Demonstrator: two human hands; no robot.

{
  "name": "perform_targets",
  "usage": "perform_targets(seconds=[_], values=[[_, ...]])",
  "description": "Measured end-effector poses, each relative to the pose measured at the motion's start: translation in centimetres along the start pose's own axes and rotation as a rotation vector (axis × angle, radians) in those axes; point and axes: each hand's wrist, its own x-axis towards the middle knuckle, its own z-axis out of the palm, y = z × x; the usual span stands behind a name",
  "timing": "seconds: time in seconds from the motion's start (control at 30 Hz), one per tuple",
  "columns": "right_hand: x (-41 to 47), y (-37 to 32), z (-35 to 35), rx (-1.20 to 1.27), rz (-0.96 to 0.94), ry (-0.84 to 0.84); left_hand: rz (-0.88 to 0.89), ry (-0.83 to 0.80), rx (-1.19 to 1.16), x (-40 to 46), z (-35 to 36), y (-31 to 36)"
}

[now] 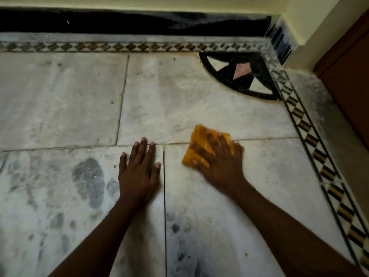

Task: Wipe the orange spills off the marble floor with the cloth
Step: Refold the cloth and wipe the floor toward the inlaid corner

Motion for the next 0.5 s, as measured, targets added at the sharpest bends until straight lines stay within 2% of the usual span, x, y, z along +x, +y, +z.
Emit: perform_targets(seconds=[0.17,0.23,0.3,0.37,0.4,0.5], values=[[4.5,-3.9,-0.6,0.082,0.305,-0.088,-0.012,0.009,-0.046,0.6,-1.0,0.0],[3.7,-5.1,-0.7,0.119,0.279,-0.171,-0.019,0.013,-0.049,0.3,-1.1,0.2],[0.5,-5.4,-1.0,0.092,0.116,-0.225,-0.017,-0.010,-0.033,0.5,-1.3,0.4],[-4.1,-4.8,-1.1,0.036,-0.019,-0.205,-0.026,-0.044,-0.035,0.6,-1.4,0.3],[-5.9,-4.4,-1.0,0.009,-0.012,-0.184,-0.028,-0.054,-0.035,0.9,-1.4,0.1],[-7.1,-2.1,-0.6,-0.006,0.208,-0.092,-0.027,-0.047,-0.013,1.2,-0.7,0.2]])
